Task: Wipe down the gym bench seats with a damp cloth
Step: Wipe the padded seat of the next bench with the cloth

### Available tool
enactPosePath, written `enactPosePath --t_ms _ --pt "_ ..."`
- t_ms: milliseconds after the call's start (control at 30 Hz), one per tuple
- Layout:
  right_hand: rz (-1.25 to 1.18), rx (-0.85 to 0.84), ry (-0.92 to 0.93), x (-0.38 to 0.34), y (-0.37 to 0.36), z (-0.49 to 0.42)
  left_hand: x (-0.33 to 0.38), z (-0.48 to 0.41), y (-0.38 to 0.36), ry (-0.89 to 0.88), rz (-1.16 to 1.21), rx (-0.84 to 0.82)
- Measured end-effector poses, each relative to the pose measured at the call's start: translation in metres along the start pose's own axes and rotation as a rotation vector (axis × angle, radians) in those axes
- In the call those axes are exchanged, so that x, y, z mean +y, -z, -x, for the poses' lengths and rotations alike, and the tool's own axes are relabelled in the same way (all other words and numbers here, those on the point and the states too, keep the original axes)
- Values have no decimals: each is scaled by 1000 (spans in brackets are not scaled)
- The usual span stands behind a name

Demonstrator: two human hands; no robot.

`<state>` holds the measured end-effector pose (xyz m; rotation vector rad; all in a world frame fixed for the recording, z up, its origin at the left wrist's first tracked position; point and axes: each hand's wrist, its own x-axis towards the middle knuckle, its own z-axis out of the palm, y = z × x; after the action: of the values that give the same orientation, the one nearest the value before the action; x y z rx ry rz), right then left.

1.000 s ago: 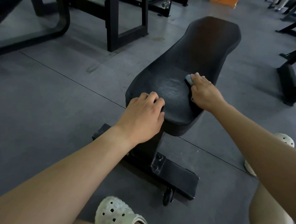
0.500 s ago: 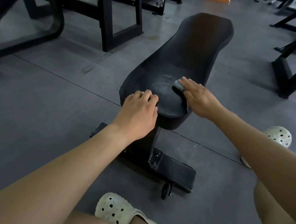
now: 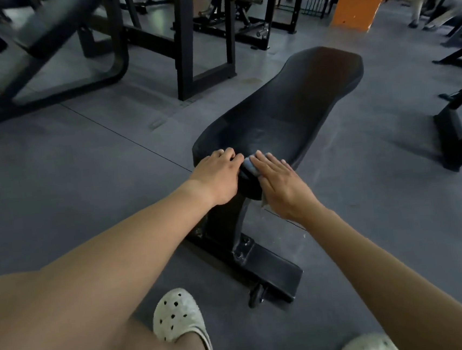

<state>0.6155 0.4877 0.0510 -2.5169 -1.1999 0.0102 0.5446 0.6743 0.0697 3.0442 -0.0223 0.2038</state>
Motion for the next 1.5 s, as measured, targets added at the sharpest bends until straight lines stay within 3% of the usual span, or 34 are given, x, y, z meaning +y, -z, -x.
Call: enactPosePath --t_ms 133,367,500,700,1000,1167,1500 --pt "-17 15 -116 13 8 -22 -2 2 5 20 2 -10" --pt "47 36 -276 37 10 -76 -16 -14 -7 -73 31 293" --pt "96 -6 -362 60 16 -117 -37 -48 -5 -177 117 378" --pt "110 -10 -484 87 28 -168 -71 -83 -9 -344 211 266" --pt "89 54 -566 74 21 -148 -96 -93 -23 -441 297 345" --pt "80 95 -630 58 12 -122 -93 -94 -23 -409 351 361" --pt "39 285 -784 -21 -10 -83 -112 -90 -11 -520 344 146"
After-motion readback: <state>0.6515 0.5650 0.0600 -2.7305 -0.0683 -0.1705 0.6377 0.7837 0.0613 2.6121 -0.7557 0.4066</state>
